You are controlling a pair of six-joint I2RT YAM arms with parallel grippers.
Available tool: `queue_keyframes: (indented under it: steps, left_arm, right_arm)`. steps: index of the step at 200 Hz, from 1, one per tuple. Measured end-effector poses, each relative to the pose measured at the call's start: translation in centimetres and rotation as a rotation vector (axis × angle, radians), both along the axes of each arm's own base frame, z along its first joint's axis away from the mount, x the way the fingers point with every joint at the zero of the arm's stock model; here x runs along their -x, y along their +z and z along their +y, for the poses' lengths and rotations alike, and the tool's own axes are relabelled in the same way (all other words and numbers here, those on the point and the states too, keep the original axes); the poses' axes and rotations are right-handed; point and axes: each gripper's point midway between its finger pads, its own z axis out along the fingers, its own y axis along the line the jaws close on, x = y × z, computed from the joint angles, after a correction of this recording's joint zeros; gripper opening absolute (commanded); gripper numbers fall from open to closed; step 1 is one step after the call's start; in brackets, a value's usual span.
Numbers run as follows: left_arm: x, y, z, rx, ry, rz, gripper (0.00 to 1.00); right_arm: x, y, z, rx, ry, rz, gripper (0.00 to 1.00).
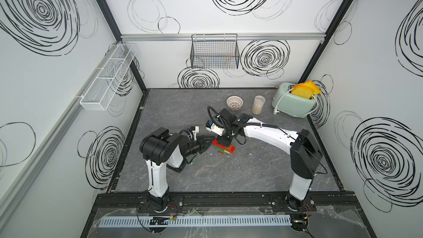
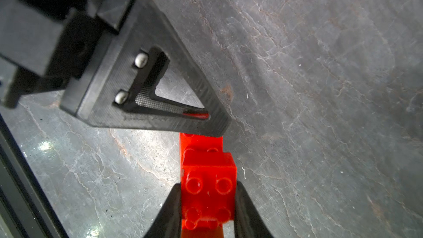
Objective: Assemble a heart with lego
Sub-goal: Assemble the lego brick with the lego brick.
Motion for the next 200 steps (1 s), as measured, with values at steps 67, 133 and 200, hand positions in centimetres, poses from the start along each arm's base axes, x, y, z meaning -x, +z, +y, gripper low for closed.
queue_keyframes:
  steps: [67,133,200]
  left_arm:
    - [0.0,-0.1,0.0,-0.001,0.0,0.006,0.15]
    - [-0.1,-0.1,0.1,-0.002,0.006,0.014,0.15]
    - [-0.2,-0.2,0.3,-0.009,0.021,0.032,0.15]
  right_arm:
    - [0.5,-0.3,0.5,0.032,-0.015,-0.04,0.25]
    - [0.1,-0.1,1.2,0.045,0.003,-0.056,0.25]
    - [-0.3,-0.3,1.4,0.086,0.061,0.018,0.25]
